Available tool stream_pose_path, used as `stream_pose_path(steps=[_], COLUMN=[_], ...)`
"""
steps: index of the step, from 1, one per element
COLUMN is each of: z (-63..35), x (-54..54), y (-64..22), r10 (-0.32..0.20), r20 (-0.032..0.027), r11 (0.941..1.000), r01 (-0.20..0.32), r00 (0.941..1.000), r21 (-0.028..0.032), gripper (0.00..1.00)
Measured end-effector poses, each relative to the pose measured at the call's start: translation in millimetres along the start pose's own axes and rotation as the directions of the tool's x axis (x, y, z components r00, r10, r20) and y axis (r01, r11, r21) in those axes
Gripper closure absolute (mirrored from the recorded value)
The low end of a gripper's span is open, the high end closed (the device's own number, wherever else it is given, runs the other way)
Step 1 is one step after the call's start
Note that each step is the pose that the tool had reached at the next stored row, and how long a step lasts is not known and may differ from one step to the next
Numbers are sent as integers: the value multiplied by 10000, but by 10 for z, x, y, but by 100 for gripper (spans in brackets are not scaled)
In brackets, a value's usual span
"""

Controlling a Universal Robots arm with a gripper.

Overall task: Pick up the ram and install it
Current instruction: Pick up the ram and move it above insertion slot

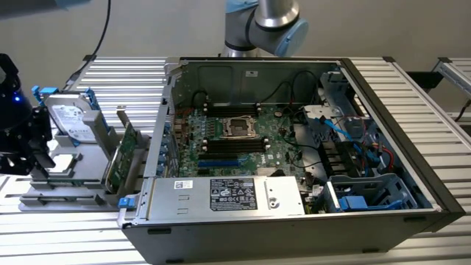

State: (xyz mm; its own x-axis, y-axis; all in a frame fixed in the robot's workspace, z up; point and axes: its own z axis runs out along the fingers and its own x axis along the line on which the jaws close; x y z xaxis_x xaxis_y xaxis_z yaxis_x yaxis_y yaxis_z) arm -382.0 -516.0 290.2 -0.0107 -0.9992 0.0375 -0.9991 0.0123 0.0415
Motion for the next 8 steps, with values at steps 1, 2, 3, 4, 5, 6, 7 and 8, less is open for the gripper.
stream_pose_path(steps=[1, 2, 3, 4, 5, 6, 7, 8], z=[19, 38, 57, 77, 95, 114, 132, 152], x=[10, 19, 26, 34, 41, 48, 54, 60], y=[8, 16, 24, 32, 40, 49, 57, 64], r10=[-25, -53, -84, -122, -159, -195, -232, -268], r20=[13, 25, 37, 51, 63, 76, 88, 98], r11=[10000, 10000, 10000, 9999, 9999, 9998, 9997, 9996], r01=[25, 53, 84, 122, 159, 195, 232, 268], r00=[10000, 10000, 10000, 9999, 9999, 9998, 9997, 9996], r21=[1, 3, 4, 6, 7, 8, 9, 12], gripper=[70, 70, 70, 70, 70, 70, 70, 70])
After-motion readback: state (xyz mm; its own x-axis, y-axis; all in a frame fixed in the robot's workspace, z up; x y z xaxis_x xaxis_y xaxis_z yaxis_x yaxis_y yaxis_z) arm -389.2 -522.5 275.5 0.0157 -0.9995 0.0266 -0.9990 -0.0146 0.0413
